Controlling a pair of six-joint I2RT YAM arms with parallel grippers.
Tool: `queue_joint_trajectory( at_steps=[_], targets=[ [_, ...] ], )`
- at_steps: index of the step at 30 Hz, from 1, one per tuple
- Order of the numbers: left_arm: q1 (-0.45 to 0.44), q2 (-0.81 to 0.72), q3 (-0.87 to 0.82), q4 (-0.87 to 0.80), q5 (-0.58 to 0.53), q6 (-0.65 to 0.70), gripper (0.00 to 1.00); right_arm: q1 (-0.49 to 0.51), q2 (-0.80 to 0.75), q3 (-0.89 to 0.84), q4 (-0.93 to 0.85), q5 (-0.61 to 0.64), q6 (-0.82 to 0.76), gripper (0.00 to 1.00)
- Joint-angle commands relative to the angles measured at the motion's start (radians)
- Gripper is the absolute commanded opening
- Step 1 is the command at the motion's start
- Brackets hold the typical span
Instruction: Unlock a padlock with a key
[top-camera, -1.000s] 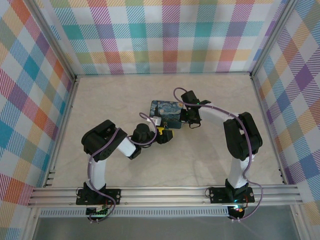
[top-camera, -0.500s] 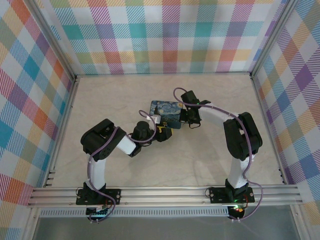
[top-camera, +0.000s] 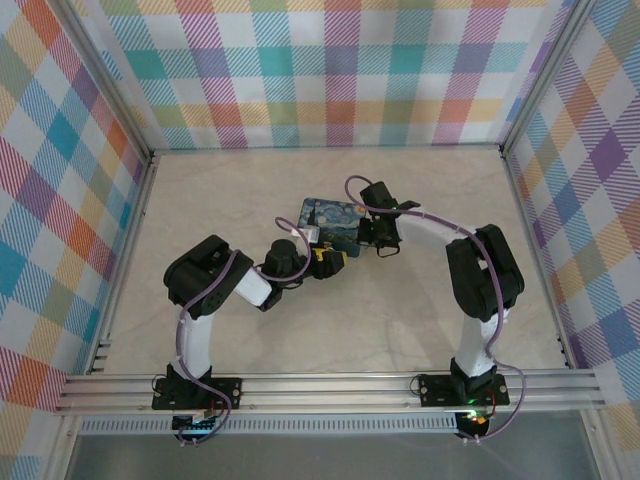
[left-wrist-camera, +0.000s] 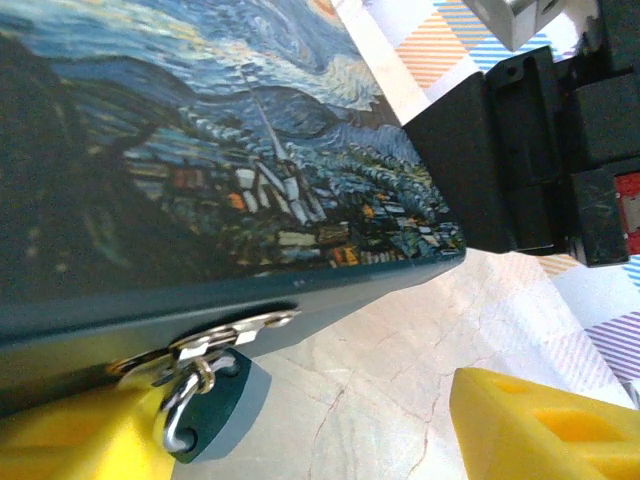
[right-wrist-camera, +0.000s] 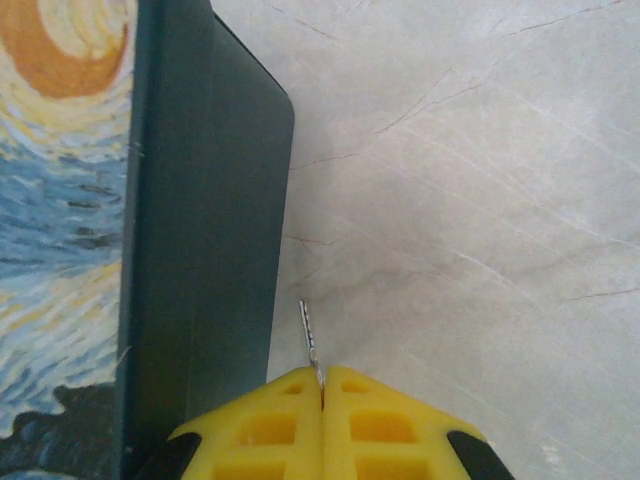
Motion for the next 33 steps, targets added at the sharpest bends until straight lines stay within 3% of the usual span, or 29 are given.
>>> queue_joint_trajectory(
  at_steps=[1, 10, 24, 33],
  targets=[
    [0.0, 0.047, 0.016, 0.013, 0.072, -0.034, 0.72, 0.016, 0.006, 0.033, 0.02, -0.022, 0.003, 0.0],
    [-0.001, 0.059, -0.004, 0.037, 0.046, -0.048, 0.74, 0.017, 0.006, 0.029, 0.019, -0.015, 0.004, 0.0],
    [0.029, 0.026, -0.048, -0.046, 0.006, -0.045, 0.5, 0.017, -0.007, 0.019, 0.019, -0.012, 0.002, 0.0],
    [0.054, 0.012, -0.054, -0.094, 0.017, -0.039, 0.41, 0.017, -0.014, -0.001, 0.03, -0.012, 0.004, 0.0]
  ],
)
